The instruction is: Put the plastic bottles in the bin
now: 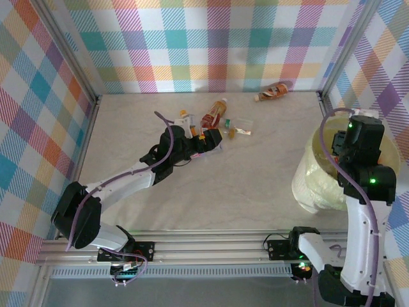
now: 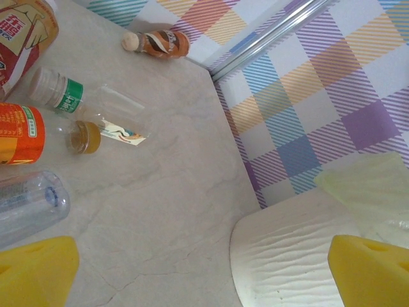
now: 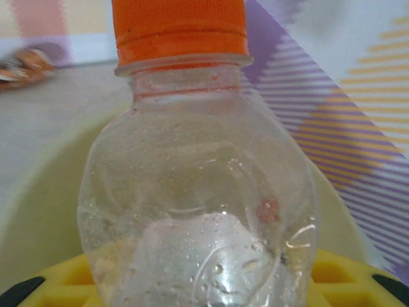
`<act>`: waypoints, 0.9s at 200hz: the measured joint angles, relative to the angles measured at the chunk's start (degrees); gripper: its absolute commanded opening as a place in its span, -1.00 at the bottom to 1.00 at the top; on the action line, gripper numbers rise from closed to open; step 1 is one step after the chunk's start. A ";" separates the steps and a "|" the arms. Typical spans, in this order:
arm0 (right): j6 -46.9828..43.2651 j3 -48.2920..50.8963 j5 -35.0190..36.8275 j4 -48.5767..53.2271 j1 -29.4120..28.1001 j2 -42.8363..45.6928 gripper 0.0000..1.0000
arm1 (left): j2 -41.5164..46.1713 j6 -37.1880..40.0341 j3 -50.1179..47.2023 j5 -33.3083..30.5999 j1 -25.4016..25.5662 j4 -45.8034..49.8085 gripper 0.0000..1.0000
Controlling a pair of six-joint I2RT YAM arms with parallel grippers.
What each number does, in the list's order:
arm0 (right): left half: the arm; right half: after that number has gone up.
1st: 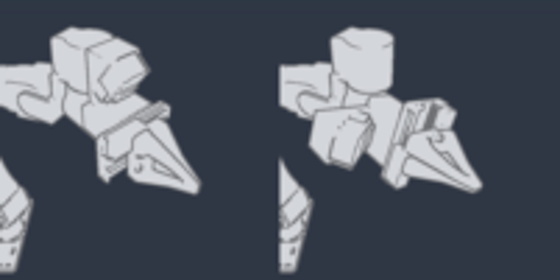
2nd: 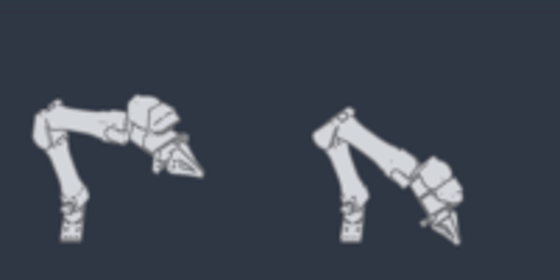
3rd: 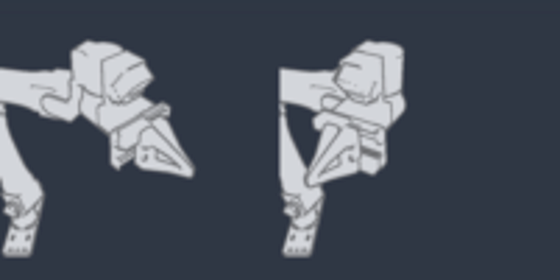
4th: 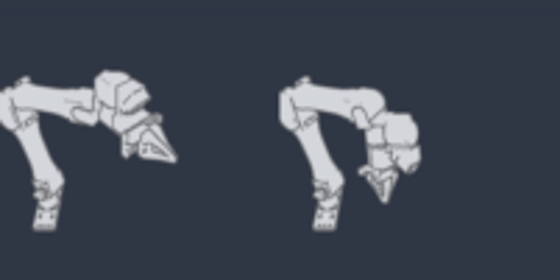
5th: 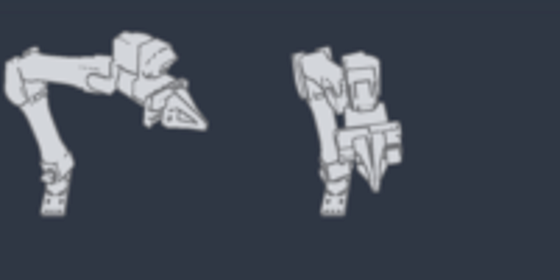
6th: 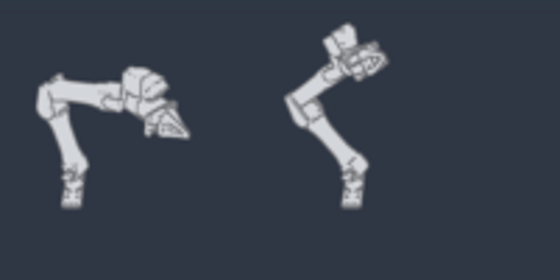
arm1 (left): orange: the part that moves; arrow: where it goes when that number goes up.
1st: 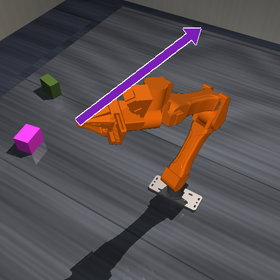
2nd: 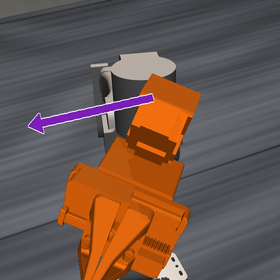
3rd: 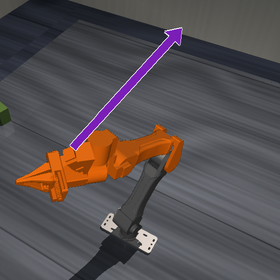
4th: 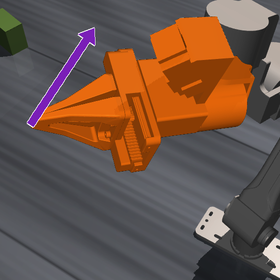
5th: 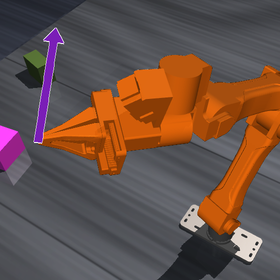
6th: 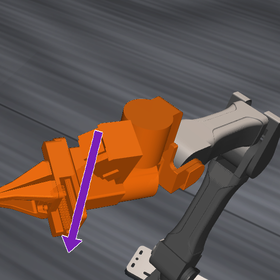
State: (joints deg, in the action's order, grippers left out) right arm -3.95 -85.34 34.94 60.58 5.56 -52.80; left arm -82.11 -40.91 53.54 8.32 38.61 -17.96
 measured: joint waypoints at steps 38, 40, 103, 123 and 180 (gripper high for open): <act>0.26 1.88 3.17 1.70 8.24 -1.25 -0.27 | -1.81 -0.37 1.20 0.00 0.00 1.29 1.00; 0.33 1.92 3.26 1.84 8.50 -1.38 -0.25 | -1.86 -0.39 1.27 0.00 0.00 1.33 1.00; 6.34 3.78 7.87 3.19 12.57 -4.33 0.19 | -2.56 -1.20 2.89 0.04 0.00 2.84 1.00; 6.67 3.93 8.70 3.87 15.21 -5.14 0.38 | -2.60 -1.27 2.89 0.02 0.00 3.41 1.00; 6.75 5.09 10.73 4.63 17.42 -6.95 0.88 | -2.64 -1.27 2.89 -0.44 0.00 4.52 1.00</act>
State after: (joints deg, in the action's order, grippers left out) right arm 2.81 -80.25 45.67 65.21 22.98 -59.75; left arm -84.75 -42.17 56.42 7.88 38.61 -13.43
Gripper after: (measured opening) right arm 0.928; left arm 0.998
